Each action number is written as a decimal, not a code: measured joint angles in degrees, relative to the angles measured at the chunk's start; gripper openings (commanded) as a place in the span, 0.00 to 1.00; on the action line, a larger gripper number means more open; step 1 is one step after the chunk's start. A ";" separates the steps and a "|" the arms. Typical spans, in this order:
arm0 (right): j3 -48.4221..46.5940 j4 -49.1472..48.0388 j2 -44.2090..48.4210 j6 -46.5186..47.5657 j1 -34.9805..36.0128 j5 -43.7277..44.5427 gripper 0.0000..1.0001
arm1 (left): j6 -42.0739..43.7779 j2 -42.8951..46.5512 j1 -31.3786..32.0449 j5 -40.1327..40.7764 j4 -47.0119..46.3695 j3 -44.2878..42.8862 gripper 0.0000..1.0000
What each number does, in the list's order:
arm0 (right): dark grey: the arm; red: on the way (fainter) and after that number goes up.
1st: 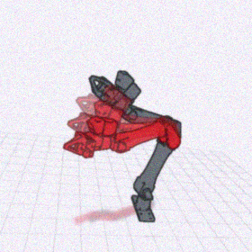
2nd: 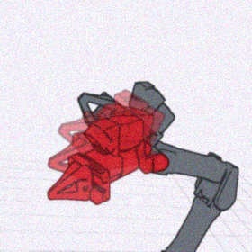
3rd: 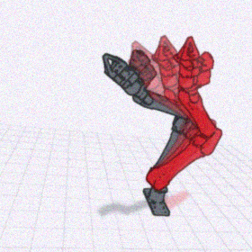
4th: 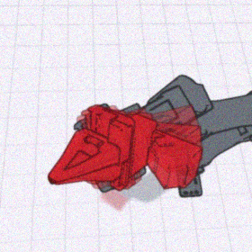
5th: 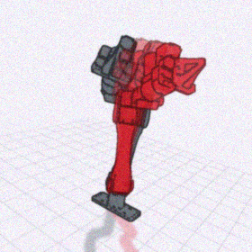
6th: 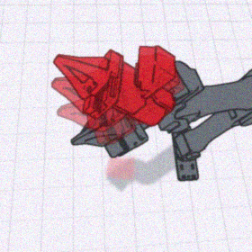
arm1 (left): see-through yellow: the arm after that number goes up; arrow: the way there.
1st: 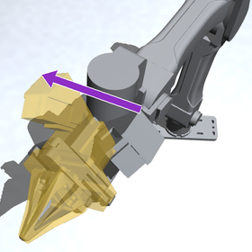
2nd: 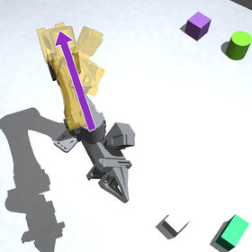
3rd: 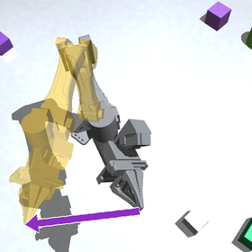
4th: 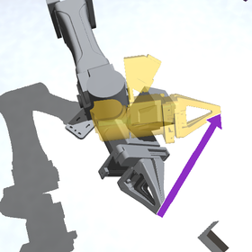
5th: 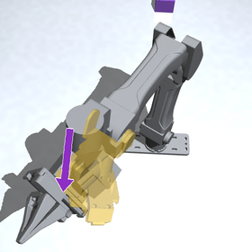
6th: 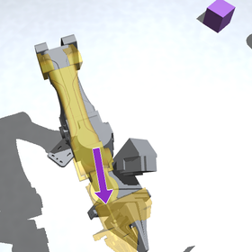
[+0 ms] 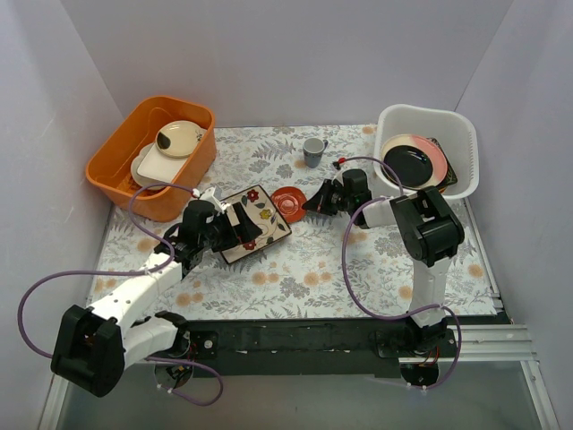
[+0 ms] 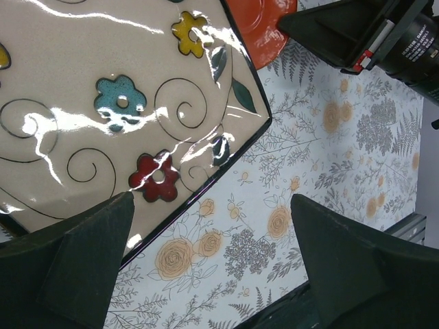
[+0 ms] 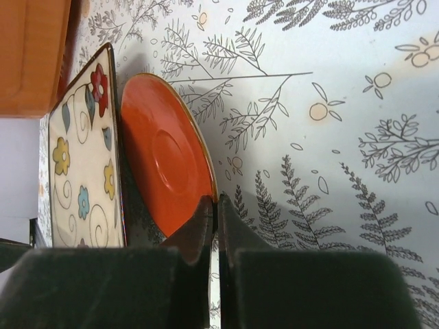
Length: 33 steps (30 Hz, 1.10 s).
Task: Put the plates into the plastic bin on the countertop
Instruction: Pick up the plate at the center of the board.
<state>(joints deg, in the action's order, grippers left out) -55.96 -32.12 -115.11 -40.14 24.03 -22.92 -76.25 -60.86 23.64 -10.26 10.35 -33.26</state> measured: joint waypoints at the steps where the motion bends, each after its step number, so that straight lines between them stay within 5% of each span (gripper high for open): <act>1: 0.28 -0.17 0.11 -0.09 -0.13 0.00 0.01 | 0.00 -0.13 0.00 0.00 -0.04 0.00 0.98; 33: 8.87 16.59 20.50 9.90 -3.04 8.11 0.01 | 0.39 -6.49 0.00 -5.81 -4.33 -0.20 0.98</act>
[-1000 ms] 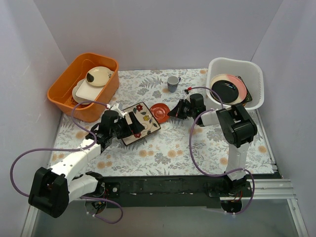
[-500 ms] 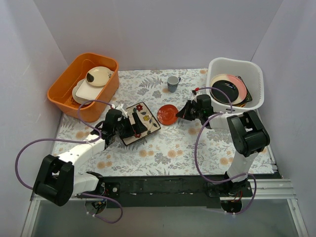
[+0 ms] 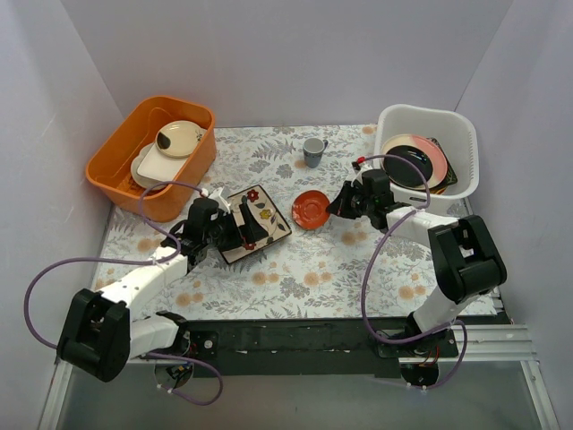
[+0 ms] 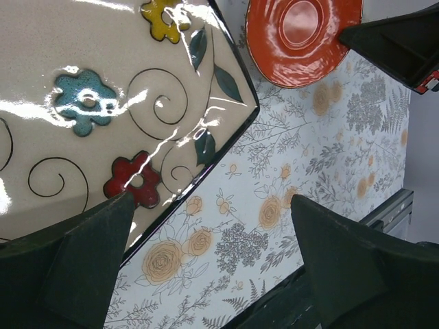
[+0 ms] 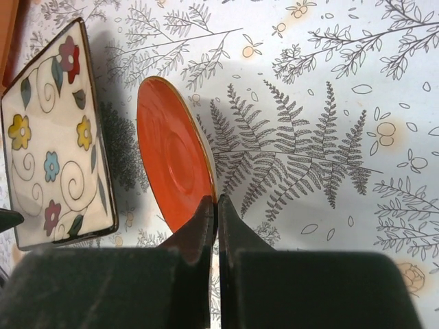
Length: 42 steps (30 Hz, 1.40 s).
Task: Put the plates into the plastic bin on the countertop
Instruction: Pick up the plate at the center of the board, then place the plate in the plastic bin.
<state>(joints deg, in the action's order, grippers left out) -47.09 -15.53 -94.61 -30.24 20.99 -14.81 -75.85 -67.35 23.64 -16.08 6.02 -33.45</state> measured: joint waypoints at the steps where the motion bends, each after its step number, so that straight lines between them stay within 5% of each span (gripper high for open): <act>1: -0.09 0.66 0.72 0.39 0.00 0.04 0.01 | -0.04 0.92 0.00 0.04 0.35 0.04 0.98; 22: -2.36 8.44 11.23 3.67 -0.02 0.57 0.01 | -1.49 9.22 0.00 1.84 6.43 0.79 0.98; 42: -2.25 16.20 24.13 6.51 -9.81 3.54 0.01 | -0.26 -7.91 0.98 -4.96 -1.05 -4.46 0.98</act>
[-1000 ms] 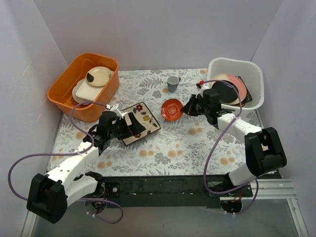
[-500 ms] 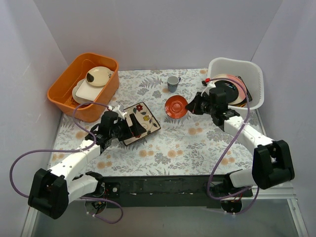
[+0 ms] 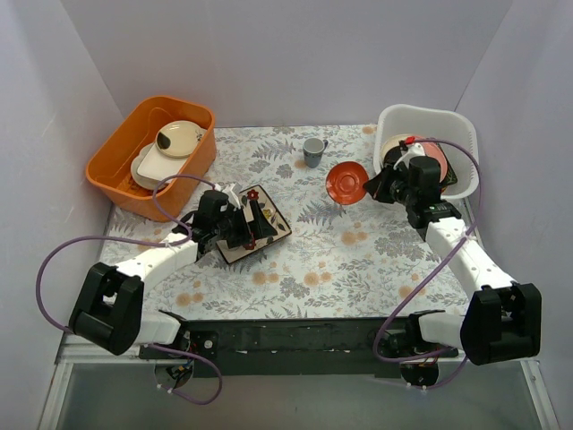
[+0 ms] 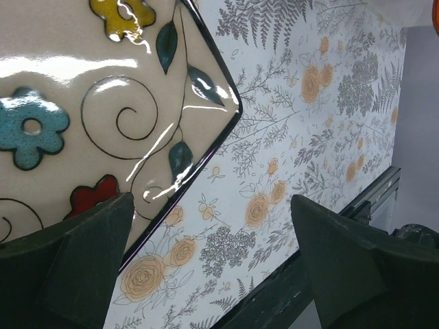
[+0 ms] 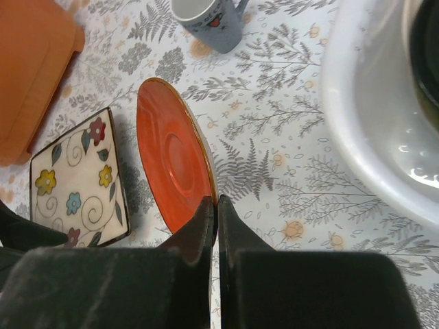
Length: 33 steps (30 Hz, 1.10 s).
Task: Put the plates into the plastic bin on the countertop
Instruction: Place the plate in the plastic bin.
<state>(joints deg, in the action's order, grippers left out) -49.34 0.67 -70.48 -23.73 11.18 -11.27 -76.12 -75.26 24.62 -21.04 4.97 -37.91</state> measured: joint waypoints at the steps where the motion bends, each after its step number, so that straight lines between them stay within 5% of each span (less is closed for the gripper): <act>1: 0.00 0.00 0.15 -0.02 -0.76 -0.04 0.01 | 0.11 -0.48 0.15 -0.28 -0.39 -0.20 0.98; 19: 0.02 -1.75 -2.43 -2.05 -16.37 -6.16 0.01 | -0.98 2.99 1.81 -1.20 -1.55 1.36 0.98; 33: -0.09 -8.94 -5.25 -8.87 -21.14 -11.69 0.01 | -3.80 8.61 3.04 1.22 0.39 4.61 0.98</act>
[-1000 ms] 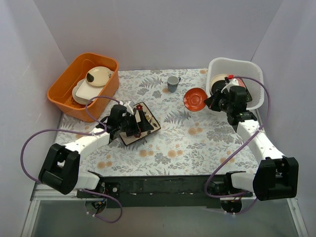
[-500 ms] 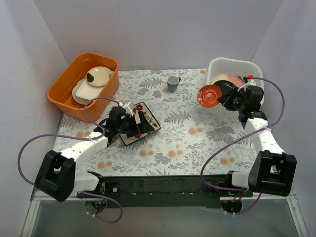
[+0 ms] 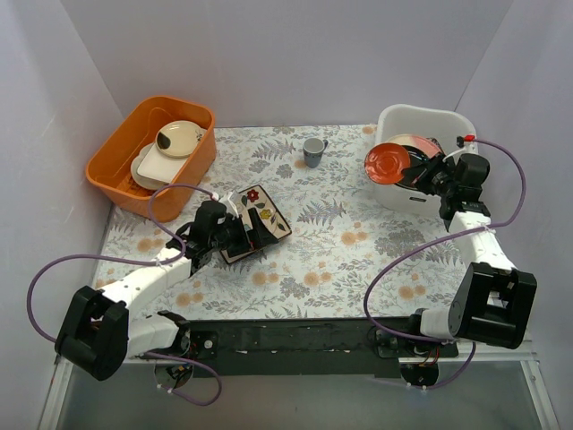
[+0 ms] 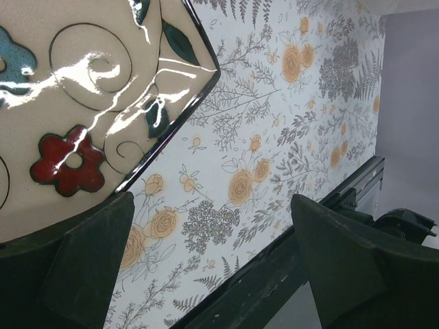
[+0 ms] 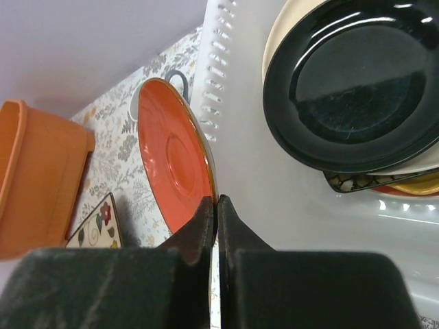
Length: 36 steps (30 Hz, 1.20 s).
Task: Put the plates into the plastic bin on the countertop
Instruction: Place the plate in the plastic bin.
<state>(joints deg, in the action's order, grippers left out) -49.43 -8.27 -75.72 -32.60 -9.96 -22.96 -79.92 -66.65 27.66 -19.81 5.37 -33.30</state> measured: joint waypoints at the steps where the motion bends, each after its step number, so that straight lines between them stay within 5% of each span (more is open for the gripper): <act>1: 0.00 -0.66 -0.13 -0.48 -0.50 -0.15 0.01 | -0.04 0.00 0.24 0.07 0.26 0.07 0.98; 22: 1.88 -5.77 -1.27 -4.79 -8.31 -1.18 0.01 | 1.77 -13.62 5.29 -2.23 -4.13 -5.03 0.98; 36: 1.88 -6.99 -4.79 -4.92 -8.41 0.00 0.01 | 1.90 -13.70 5.86 -2.16 -4.17 -5.01 0.98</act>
<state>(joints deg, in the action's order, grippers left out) -47.55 -15.27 -80.51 -37.52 -18.37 -22.96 -78.02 -80.36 33.52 -21.98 1.19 -38.30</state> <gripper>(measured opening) 0.033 0.982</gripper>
